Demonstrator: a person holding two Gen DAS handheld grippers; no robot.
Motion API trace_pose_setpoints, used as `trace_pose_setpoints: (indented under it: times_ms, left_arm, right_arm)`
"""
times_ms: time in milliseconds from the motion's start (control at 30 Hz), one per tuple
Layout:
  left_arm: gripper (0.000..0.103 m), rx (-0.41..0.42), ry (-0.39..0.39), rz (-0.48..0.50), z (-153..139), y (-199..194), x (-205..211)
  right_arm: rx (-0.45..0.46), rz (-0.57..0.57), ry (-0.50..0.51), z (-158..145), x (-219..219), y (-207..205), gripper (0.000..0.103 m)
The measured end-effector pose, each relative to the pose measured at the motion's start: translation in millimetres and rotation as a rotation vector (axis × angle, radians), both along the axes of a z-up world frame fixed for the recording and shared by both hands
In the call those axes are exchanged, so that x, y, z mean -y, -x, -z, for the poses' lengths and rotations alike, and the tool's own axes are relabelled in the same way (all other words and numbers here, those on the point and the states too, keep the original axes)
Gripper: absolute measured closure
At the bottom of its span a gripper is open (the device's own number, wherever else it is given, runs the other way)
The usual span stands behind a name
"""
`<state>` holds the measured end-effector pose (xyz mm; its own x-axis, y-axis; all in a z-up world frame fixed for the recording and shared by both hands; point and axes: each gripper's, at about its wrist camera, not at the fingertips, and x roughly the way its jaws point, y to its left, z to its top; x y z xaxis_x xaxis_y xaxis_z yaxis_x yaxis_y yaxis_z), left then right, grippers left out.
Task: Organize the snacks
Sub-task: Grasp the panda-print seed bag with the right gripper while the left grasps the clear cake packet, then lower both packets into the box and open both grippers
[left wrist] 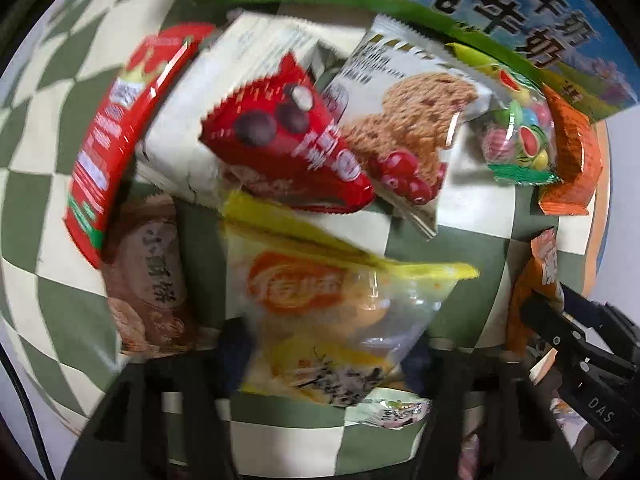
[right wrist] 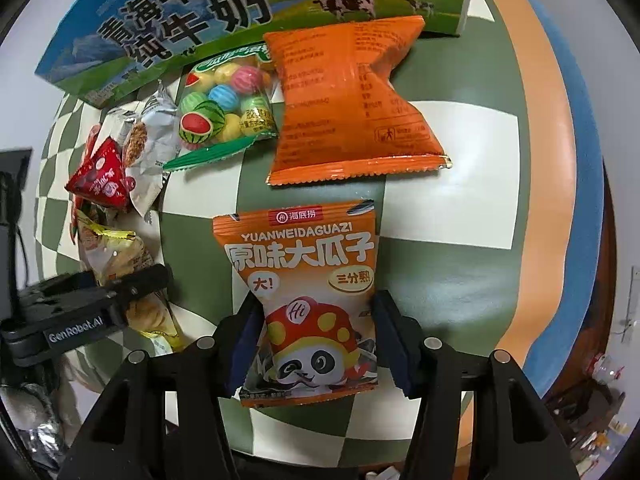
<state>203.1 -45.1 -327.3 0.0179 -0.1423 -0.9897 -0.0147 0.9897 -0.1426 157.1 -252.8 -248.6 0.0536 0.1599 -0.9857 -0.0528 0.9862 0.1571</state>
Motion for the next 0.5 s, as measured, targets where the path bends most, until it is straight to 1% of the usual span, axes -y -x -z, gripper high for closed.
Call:
trace_pose_setpoints:
  times_ms: [67,133,200,267,367,433,500]
  left_arm:
    - [0.063,0.025,-0.016,0.025,-8.1,0.2,10.0]
    - [0.064,0.051,-0.031,0.043,-17.3,2.6,14.4]
    - [0.064,0.073,-0.032,0.050,-28.4,5.8,17.9]
    - [0.065,0.088,-0.021,0.052,-41.2,14.0,19.4]
    - [0.065,0.106,0.010,0.045,-62.2,14.7,23.6]
    - [0.065,0.125,0.033,0.042,-79.2,12.4,24.2]
    - [0.065,0.148,0.065,0.038,-101.6,4.9,20.1]
  right_arm:
    - [0.031,-0.022,0.027,-4.2,0.1,4.3,0.049]
    - [0.060,-0.039,0.053,-8.1,-2.5,9.5,0.051]
    - [0.084,-0.041,0.057,-13.4,-1.4,14.3,0.053]
    - [0.099,-0.028,0.038,-21.8,5.0,22.3,0.055]
    - [0.118,-0.007,0.011,-35.4,13.4,30.3,0.055]
    - [0.136,0.005,-0.014,-50.6,14.8,33.1,0.055]
    - [0.156,0.011,-0.038,-69.8,3.7,36.6,0.055]
